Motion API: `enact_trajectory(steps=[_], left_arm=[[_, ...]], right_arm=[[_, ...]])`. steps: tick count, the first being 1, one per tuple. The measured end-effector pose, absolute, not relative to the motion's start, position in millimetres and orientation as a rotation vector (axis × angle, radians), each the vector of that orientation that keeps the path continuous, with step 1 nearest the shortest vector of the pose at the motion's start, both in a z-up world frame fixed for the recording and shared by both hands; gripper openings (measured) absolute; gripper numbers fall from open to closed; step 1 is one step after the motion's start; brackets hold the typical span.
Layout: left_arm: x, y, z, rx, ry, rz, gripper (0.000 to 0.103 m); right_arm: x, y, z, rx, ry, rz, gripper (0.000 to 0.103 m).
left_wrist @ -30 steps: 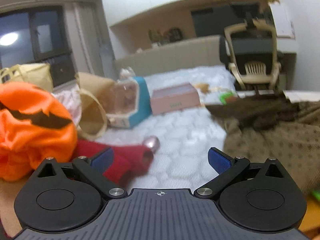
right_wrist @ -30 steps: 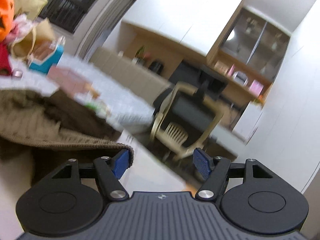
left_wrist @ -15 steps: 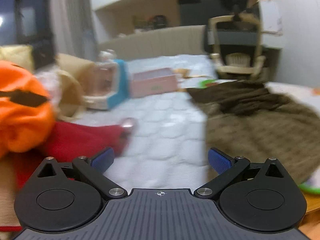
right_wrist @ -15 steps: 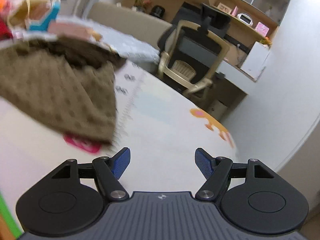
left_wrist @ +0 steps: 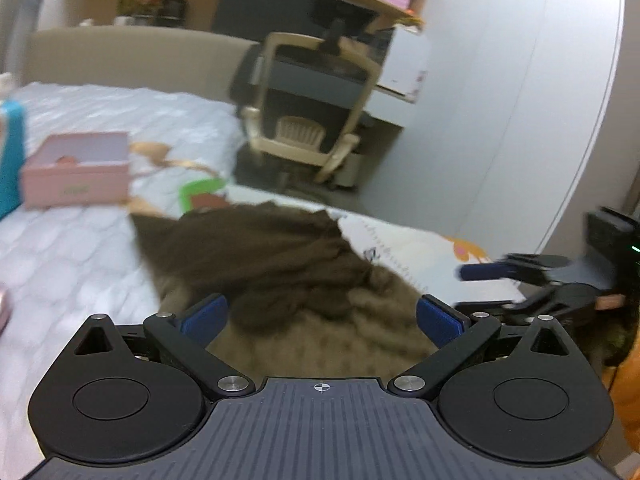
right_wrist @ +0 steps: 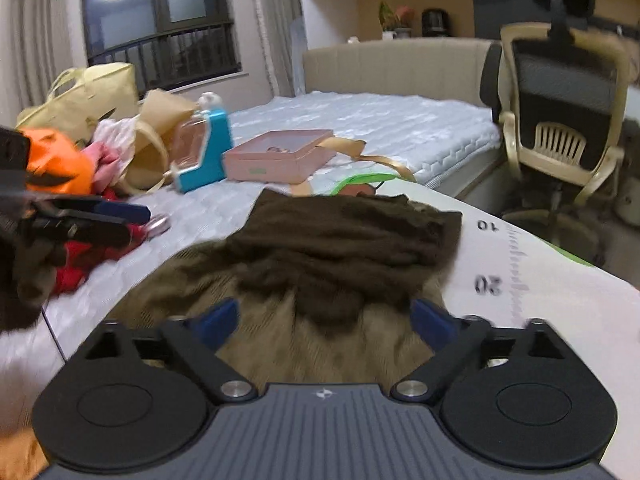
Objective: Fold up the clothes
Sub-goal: 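Grasp the garment edge with the left gripper and fold it over toward the right gripper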
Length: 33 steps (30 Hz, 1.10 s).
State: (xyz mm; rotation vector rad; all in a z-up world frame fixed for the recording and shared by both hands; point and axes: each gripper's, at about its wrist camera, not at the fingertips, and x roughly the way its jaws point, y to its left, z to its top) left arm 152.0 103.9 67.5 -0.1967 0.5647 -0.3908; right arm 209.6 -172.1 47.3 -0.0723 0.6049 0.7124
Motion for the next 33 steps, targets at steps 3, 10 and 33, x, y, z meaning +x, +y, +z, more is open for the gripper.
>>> enact_trajectory(steps=[3, 10, 33], left_arm=[[208, 105, 59, -0.218, 0.588, -0.427, 0.103], [329, 125, -4, -0.381, 0.778, -0.356, 0.103], [384, 227, -37, -0.552, 0.875, -0.102, 0.073]], right_arm=[[264, -156, 41, -0.008, 0.61, 0.668, 0.103], [370, -119, 5, 0.118, 0.666, 0.657, 0.103], [458, -132, 0, 0.031, 0.765, 0.405, 0.061]])
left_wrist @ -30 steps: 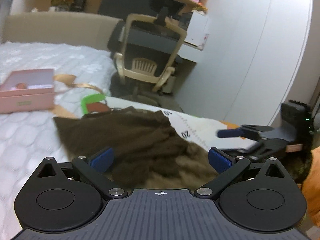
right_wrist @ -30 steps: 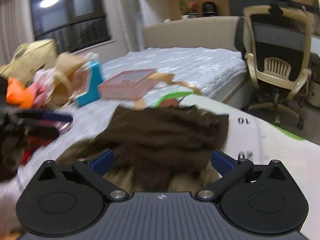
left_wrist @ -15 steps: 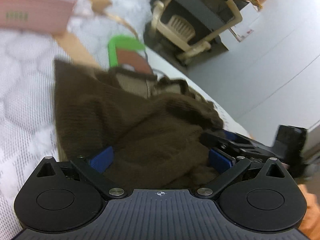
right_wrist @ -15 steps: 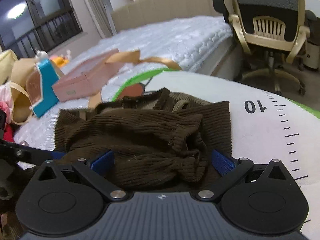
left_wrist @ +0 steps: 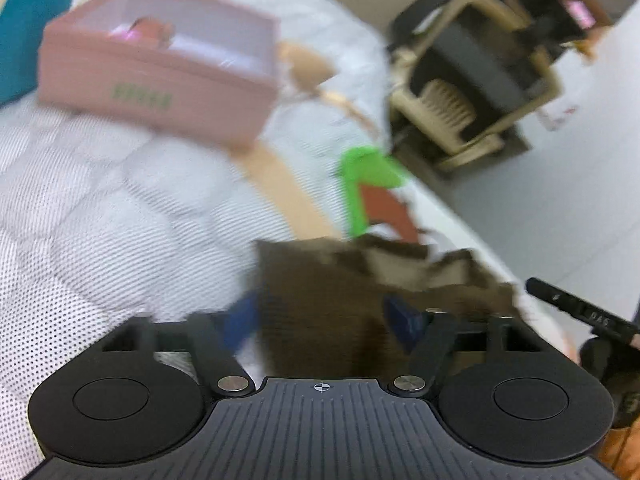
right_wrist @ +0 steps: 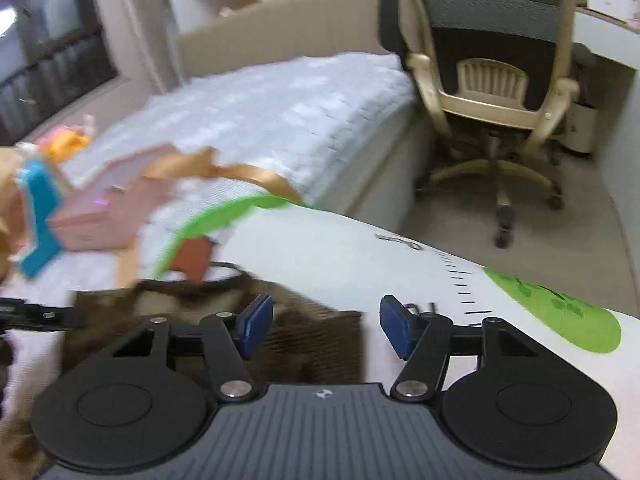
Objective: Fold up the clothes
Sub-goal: 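Grasp the garment edge with the left gripper and fold it over toward the right gripper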
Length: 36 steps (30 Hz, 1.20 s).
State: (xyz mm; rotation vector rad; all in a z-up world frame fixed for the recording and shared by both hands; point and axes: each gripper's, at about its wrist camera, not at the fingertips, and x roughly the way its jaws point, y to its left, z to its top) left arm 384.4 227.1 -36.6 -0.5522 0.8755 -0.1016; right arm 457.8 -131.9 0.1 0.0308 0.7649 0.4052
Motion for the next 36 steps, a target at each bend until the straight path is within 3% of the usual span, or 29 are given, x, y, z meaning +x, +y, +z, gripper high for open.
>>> enact_trajectory(steps=[3, 4, 5, 6, 8, 18, 21, 22, 23, 26, 27, 29, 33, 36], left_arm=[[389, 220, -46, -0.524, 0.84, -0.08, 0.077], [389, 215, -44, -0.493, 0.825, -0.073, 0.075], [390, 209, -43, -0.46, 0.816, -0.065, 0.063], [392, 204, -43, -0.429, 0.815, -0.053, 0.054], [391, 198, -40, -0.401, 0.818, -0.037, 0.016], [238, 192, 66, -0.337, 0.588, -0.233, 0.011], [191, 178, 65, -0.308, 0.604, -0.276, 0.016], [177, 174, 62, -0.301, 0.621, -0.29, 0.024], [162, 171, 59, -0.293, 0.638, -0.304, 0.039], [127, 168, 51, -0.303, 0.691, -0.363, 0.074], [117, 168, 48, -0.311, 0.707, -0.383, 0.078], [103, 172, 45, -0.339, 0.722, -0.412, 0.09], [107, 183, 34, -0.448, 0.717, -0.386, 0.094], [128, 185, 14, -0.539, 0.747, -0.339, 0.094]], right_arm=[[471, -120, -26, 0.025, 0.794, 0.381, 0.057], [472, -115, -31, 0.006, 0.799, 0.382, 0.049], [468, -110, -31, -0.025, 0.791, 0.395, 0.038], [464, -105, -30, -0.058, 0.783, 0.409, 0.015], [454, -102, -23, -0.075, 0.771, 0.437, 0.013], [285, -168, 82, -0.103, 0.517, 0.616, 0.012], [235, -180, 73, -0.188, 0.526, 0.639, 0.014], [222, -183, 68, -0.22, 0.534, 0.643, 0.014], [211, -187, 62, -0.247, 0.545, 0.651, 0.018], [188, -205, 48, -0.254, 0.598, 0.688, 0.044], [184, -210, 47, -0.239, 0.608, 0.694, 0.054], [176, -221, 44, -0.205, 0.625, 0.704, 0.061], [189, -234, 44, -0.022, 0.646, 0.702, 0.072], [216, -228, 28, 0.122, 0.69, 0.667, 0.073]])
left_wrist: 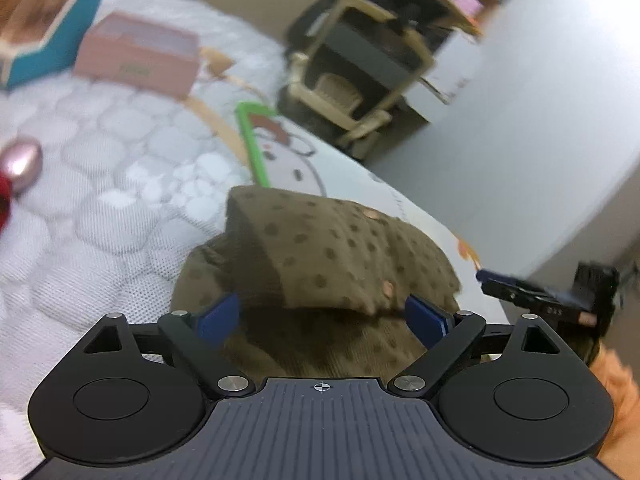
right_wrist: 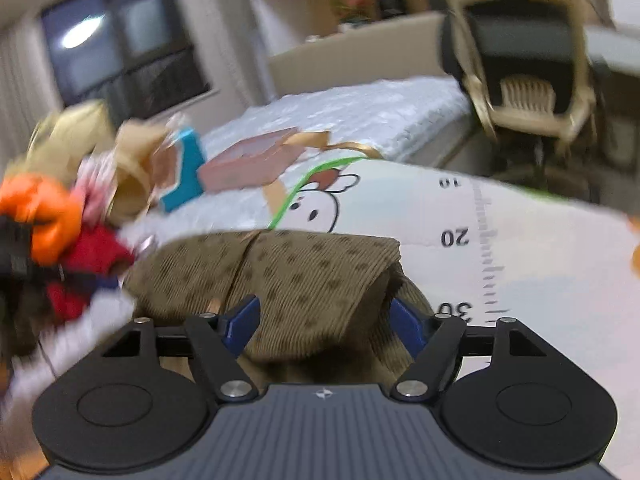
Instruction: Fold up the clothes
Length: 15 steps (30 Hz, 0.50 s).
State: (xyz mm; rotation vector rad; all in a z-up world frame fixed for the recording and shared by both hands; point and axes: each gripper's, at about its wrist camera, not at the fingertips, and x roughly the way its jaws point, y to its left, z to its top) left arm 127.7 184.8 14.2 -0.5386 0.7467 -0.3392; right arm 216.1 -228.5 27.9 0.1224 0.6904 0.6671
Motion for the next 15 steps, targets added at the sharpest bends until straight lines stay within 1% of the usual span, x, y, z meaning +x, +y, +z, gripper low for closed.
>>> enact_trajectory(steps=[3, 4, 5, 6, 7, 8, 10, 12, 15], left_arm=[[156, 177, -8, -0.594, 0.793, -0.293, 0.094], [165, 173, -14, -0.601, 0.805, -0.278, 0.093], [172, 169, -16, -0.601, 0.808, -0.265, 0.085], [179, 167, -16, -0.601, 0.808, -0.257, 0.074], [185, 164, -15, -0.598, 0.811, -0.254, 0.042], [187, 162, -10, -0.585, 0.81, -0.261, 0.027], [177, 156, 11, -0.514, 0.765, -0.308, 0.025], [156, 151, 32, -0.458, 0.713, -0.378, 0.024], [118, 144, 52, -0.417, 0.689, -0.443, 0.024]], right_arm=[[243, -212, 3, 0.201, 0.748, 0.634, 0.072], [252, -205, -7, 0.216, 0.767, 0.625, 0.067], [256, -197, -13, 0.207, 0.774, 0.632, 0.043], [253, -195, -8, 0.19, 0.76, 0.639, 0.028], [249, -193, -2, 0.173, 0.745, 0.646, 0.023], [245, -191, 4, 0.156, 0.729, 0.653, 0.012], [237, -187, 16, 0.121, 0.698, 0.667, 0.011], [217, -203, 40, 0.123, 0.641, 0.694, 0.011], [183, -227, 64, 0.122, 0.596, 0.736, 0.011]])
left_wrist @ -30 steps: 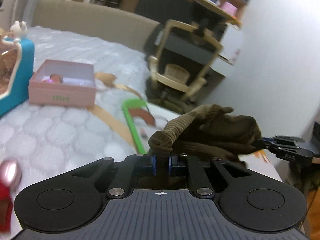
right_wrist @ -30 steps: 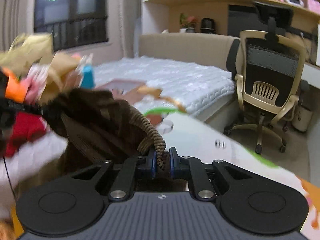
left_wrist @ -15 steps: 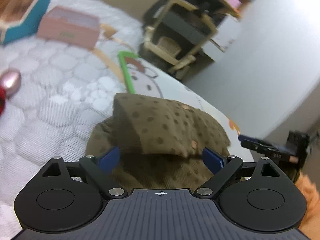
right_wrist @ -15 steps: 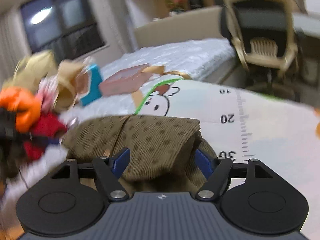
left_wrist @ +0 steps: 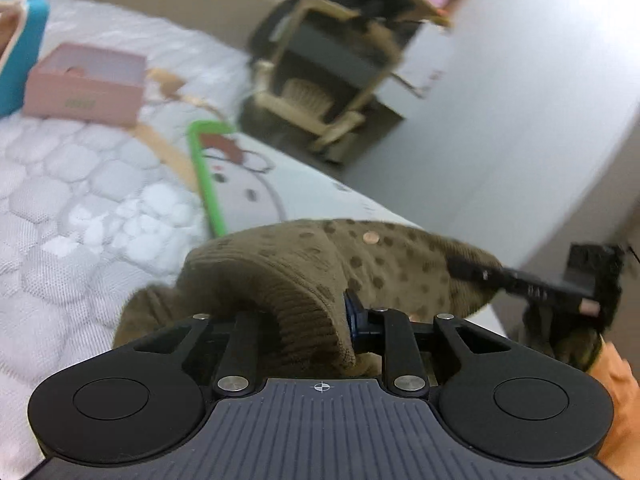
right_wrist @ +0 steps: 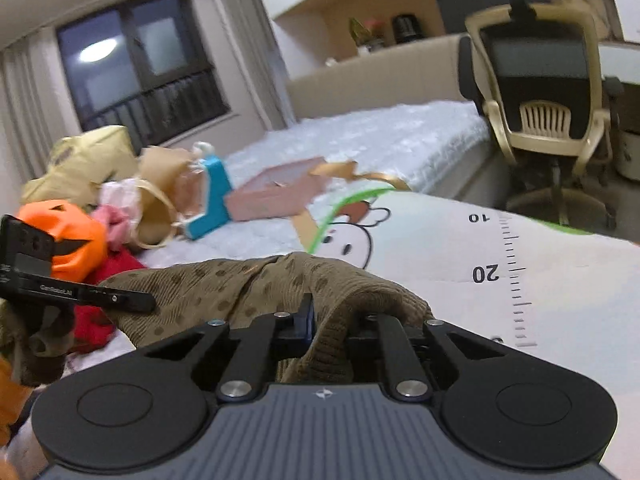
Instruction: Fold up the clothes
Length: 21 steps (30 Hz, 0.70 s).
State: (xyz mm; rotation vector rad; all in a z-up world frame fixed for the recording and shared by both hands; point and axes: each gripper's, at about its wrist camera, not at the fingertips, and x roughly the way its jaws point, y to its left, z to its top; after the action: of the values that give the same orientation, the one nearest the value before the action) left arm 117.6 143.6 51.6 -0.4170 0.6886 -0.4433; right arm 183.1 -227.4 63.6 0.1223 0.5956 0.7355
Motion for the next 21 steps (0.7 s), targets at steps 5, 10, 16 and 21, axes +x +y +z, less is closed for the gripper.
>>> enact_trajectory(steps=[5, 10, 16, 21], left_arm=[[78, 130, 21, -0.404, 0.79, -0.484, 0.051], [67, 140, -6, -0.441, 0.895, -0.464, 0.072], [95, 178, 14, -0.599, 0.767, -0.466, 0.093], [145, 176, -16, -0.697, 0.884, -0.442, 0.093]], right_arm=[[141, -232, 30, -0.074, 0.663, 0.72, 0.021], [125, -239, -1, -0.159, 0.775, 0.718, 0.051], [161, -283, 47, 0.216, 0.684, 0.785, 0.078], [241, -285, 19, 0.546, 0.828, 0.75, 0.08]])
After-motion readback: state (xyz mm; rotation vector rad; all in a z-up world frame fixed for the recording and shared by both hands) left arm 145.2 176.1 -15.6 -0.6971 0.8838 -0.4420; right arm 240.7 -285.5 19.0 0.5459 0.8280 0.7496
